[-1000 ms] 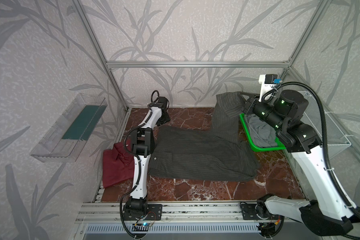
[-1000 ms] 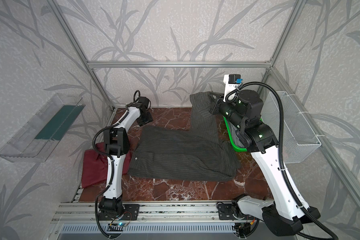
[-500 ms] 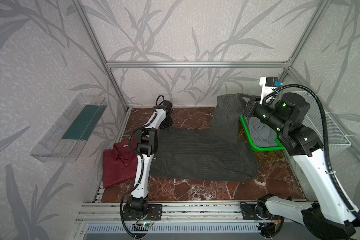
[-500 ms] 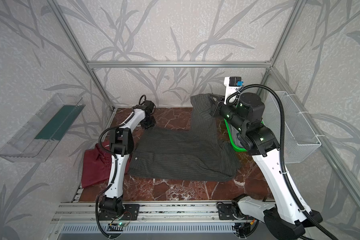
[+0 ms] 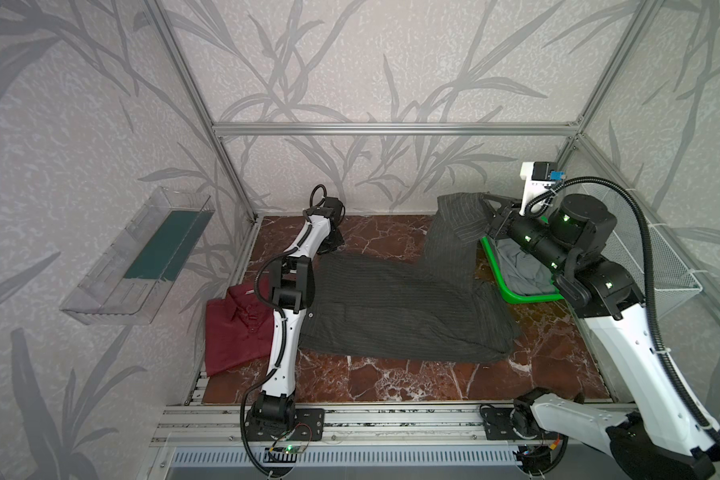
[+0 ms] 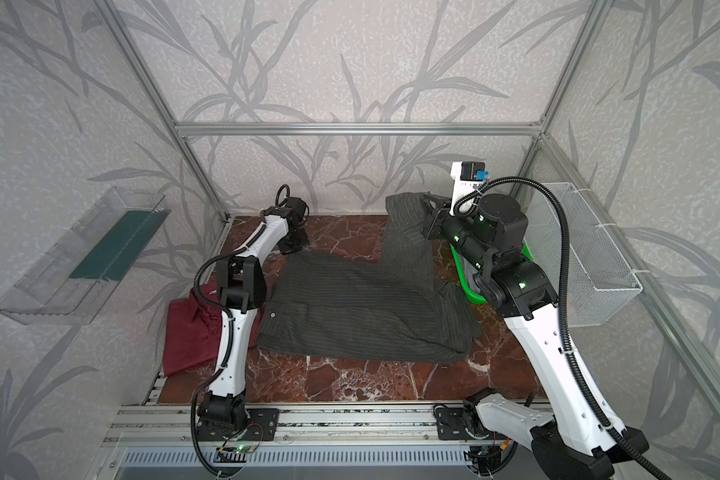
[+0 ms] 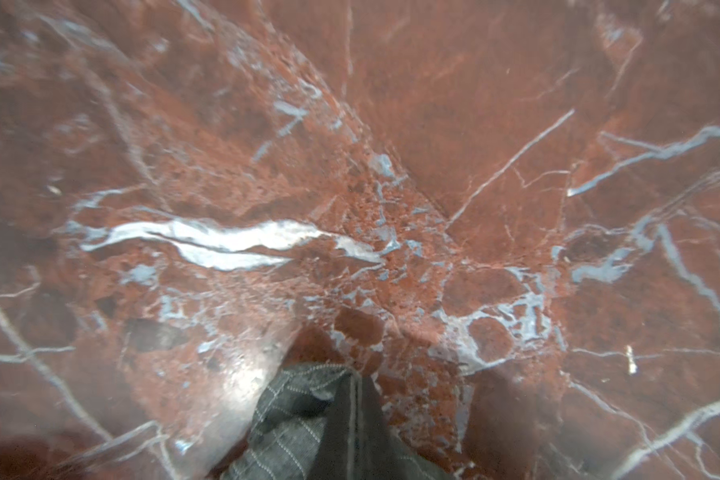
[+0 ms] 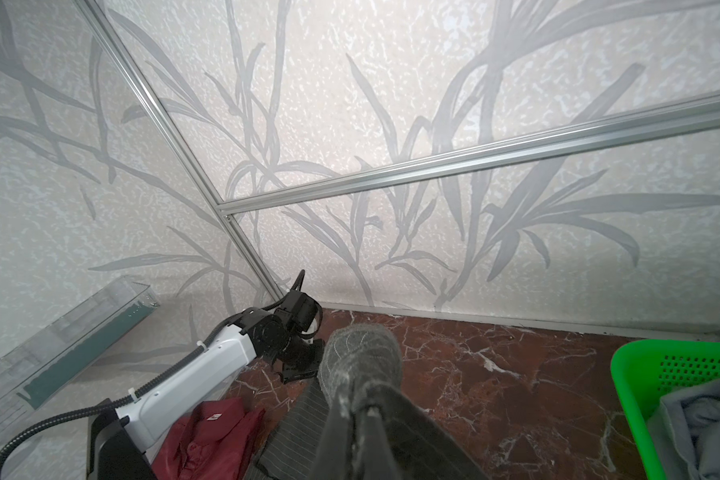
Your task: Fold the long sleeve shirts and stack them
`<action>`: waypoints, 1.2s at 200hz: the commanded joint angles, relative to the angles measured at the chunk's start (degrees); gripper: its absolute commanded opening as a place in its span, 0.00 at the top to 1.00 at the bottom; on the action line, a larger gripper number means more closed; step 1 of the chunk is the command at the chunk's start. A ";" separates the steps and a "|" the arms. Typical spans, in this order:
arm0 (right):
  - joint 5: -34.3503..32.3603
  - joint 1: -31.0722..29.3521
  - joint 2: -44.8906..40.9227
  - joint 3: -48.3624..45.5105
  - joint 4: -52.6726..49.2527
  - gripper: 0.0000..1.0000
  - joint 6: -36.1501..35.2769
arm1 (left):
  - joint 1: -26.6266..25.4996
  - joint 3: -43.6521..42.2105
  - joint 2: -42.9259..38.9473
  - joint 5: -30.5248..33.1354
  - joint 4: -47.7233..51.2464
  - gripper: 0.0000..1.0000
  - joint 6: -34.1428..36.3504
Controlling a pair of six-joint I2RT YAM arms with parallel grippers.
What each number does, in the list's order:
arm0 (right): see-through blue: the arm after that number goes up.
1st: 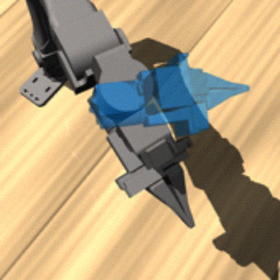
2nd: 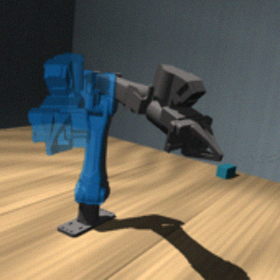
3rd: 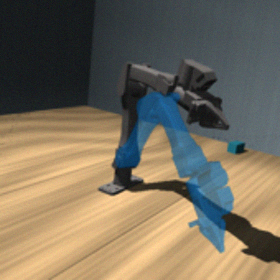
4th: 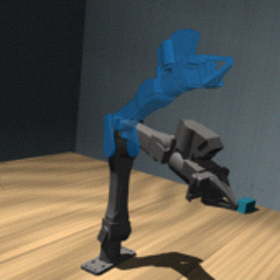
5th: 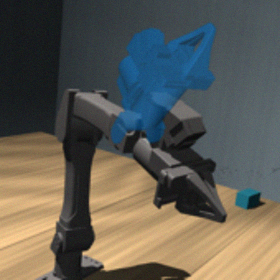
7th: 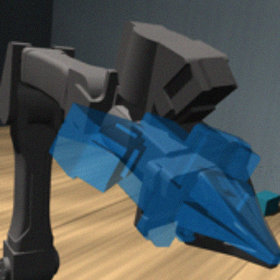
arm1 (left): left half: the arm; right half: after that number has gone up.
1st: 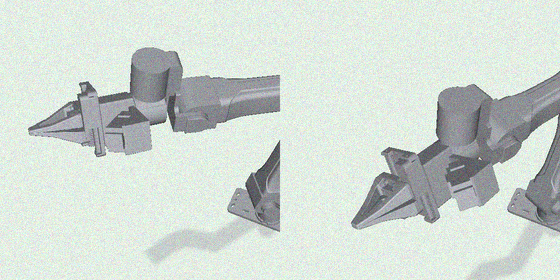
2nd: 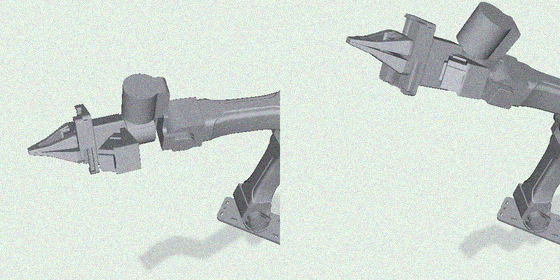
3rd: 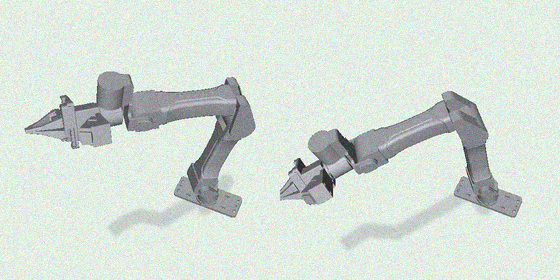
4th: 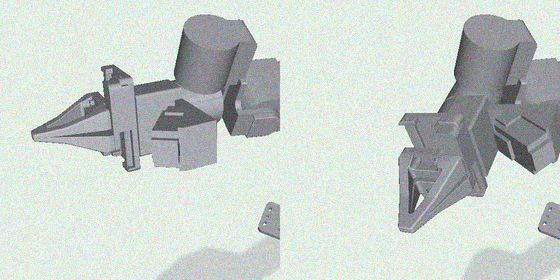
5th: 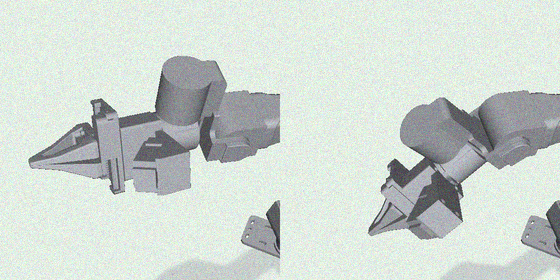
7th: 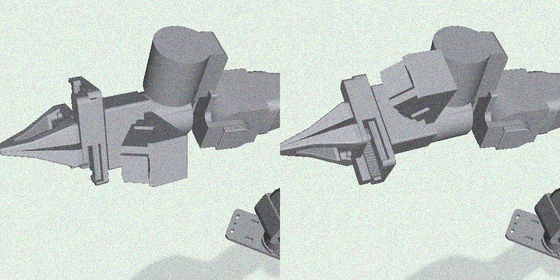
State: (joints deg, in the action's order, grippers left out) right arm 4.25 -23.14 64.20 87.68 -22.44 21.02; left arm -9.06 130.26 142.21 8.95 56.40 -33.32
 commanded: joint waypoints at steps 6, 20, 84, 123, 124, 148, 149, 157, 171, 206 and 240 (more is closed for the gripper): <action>-2.18 -0.03 -3.51 -2.10 2.54 1.00 0.77 | -0.49 -9.45 -12.59 5.59 -8.13 1.00 2.31; -2.28 -0.06 -4.53 -3.61 1.96 1.00 1.12 | -1.08 -17.01 -17.76 7.16 -13.22 1.00 2.82; -0.30 0.02 -9.93 -7.88 -3.65 1.00 1.53 | -4.17 -42.22 -32.70 11.20 -29.23 1.00 3.64; -0.30 0.02 -13.86 -11.37 -7.64 1.00 1.50 | -5.79 -52.21 -38.26 16.28 -33.40 1.00 2.26; -0.30 0.02 -13.94 -11.47 -7.76 1.00 1.49 | -5.79 -52.47 -38.51 16.37 -33.52 1.00 2.15; 0.12 0.01 -16.20 -13.05 -10.55 1.00 1.52 | -6.13 -58.21 -42.41 18.46 -35.42 0.99 0.54; 0.18 0.01 -16.30 -13.14 -10.62 1.00 1.50 | -6.14 -58.42 -42.57 18.47 -35.54 0.99 0.54; 0.41 0.02 -17.18 -13.46 -11.60 1.00 1.56 | -6.29 -60.12 -43.75 18.58 -36.61 0.99 0.68; 0.42 0.09 -18.51 -13.59 -13.87 1.00 1.07 | -6.58 -62.39 -45.47 19.89 -37.72 0.99 -0.04; 1.87 0.02 -20.27 -12.79 -20.74 1.00 -0.17 | -7.46 -65.57 -48.30 20.32 -36.19 0.95 -4.07; 1.02 0.02 -21.97 -12.59 -24.41 1.00 -1.23 | -8.40 -68.99 -49.38 19.02 -34.99 0.88 -8.39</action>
State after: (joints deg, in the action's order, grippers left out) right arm 5.06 -23.14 43.24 74.17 -42.68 21.32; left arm -16.64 63.75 94.08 26.52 20.25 -36.80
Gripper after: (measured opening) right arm 0.050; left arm 0.115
